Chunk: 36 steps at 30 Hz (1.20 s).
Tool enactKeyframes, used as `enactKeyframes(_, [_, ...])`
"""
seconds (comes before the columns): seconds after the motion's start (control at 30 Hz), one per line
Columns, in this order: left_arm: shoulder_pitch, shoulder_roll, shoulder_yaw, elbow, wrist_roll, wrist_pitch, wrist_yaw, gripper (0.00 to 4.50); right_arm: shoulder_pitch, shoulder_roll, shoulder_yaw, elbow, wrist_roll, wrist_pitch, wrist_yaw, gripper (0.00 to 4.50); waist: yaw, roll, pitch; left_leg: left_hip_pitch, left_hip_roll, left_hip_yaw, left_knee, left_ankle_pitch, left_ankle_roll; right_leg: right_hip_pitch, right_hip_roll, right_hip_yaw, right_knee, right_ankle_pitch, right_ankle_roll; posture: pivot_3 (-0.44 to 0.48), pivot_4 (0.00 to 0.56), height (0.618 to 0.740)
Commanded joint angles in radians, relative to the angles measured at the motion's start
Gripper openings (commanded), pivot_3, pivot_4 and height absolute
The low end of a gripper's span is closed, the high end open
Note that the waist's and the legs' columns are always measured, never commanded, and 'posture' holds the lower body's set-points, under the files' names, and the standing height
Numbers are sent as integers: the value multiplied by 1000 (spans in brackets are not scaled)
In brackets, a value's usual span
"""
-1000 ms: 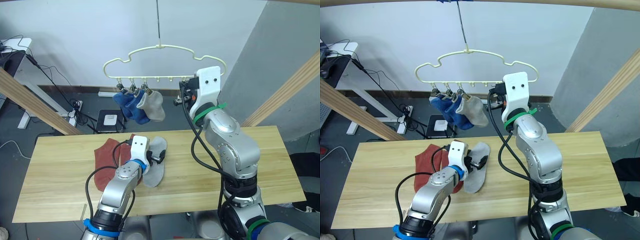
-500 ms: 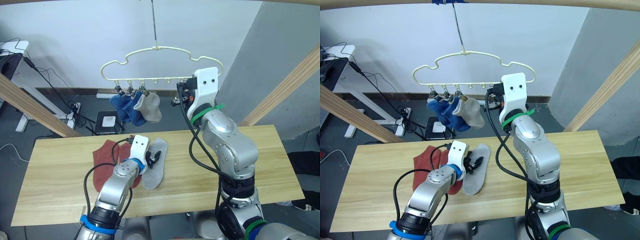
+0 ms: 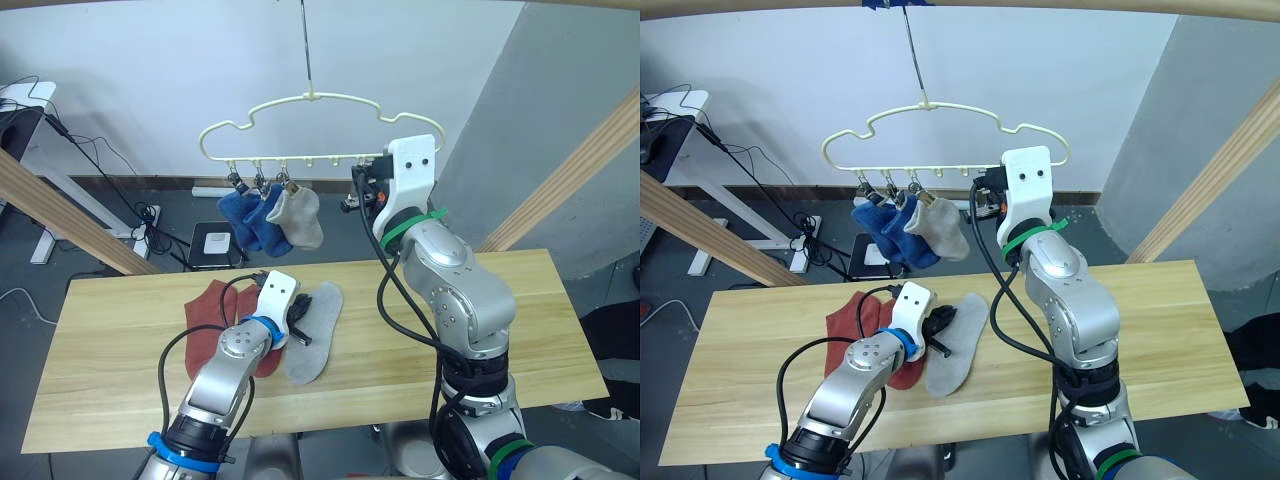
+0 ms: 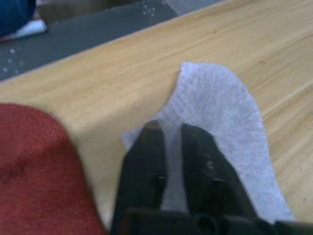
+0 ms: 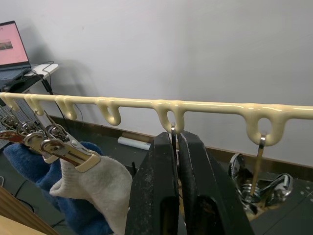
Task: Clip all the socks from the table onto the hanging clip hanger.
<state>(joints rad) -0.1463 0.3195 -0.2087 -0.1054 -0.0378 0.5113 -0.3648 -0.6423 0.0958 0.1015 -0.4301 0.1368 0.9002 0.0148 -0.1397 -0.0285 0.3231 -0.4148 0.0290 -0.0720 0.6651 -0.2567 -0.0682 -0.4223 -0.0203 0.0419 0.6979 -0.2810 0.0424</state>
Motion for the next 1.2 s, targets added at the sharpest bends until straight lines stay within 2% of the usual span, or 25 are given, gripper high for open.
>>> enactKeyframes(0.03, [32, 12, 19, -34, -13, -66, -33, 19, 5, 5, 4, -43, 0, -11, -9, 0, 0, 0, 0, 0, 0, 0, 0, 0, 0, 0, 0, 0, 0, 0, 0, -242, 276, 740])
enactKeyframes(0.3, [38, -10, 110, -48, -139, -195, -137, 19, 8, 0, 9, -50, -3, -10, -11, 0, 0, 0, 0, 0, 0, 0, 0, 0, 0, 0, 0, 0, 0, 0, 0, -246, 281, 740])
enactKeyframes(0.37, [24, 16, 89, -37, -105, -199, -153, 19, 9, -2, 11, -52, -4, -10, -11, 0, 0, 0, 0, 0, 0, 0, 0, 0, 0, 0, 0, 0, 0, 0, 0, -245, 282, 740])
enactKeyframes(0.73, [-2, 71, -15, -2, -30, -239, -245, 3133, 14, -8, 20, -55, -5, -10, -9, 0, -3, 0, 0, 0, 0, 0, 0, 0, 0, 0, 0, 0, 0, 0, 0, -248, 284, 740])
enactKeyframes(0.77, [-4, 74, -23, 1, -18, -221, -241, 3498, 14, -8, 20, -54, -4, -10, -8, 0, -3, 0, 0, 0, 0, 0, 0, 0, 0, 0, 0, 0, 0, 0, 0, -248, 284, 740])
enactKeyframes(0.9, [-5, 53, -24, 10, 9, -183, -194, 4475, 15, -9, 21, -55, -3, -10, -6, 0, -4, 0, 0, 0, 0, 0, 0, 0, 0, 0, 0, 0, 0, 0, 0, -245, 284, 740])
enactKeyframes(1.2, [1, 17, -65, 16, 80, -140, -130, 4475, 16, -8, 25, -54, -2, -14, -4, 0, -3, 0, 0, 0, 0, 0, -1, 0, 0, 0, 0, 0, 0, 0, 0, -244, 285, 740])
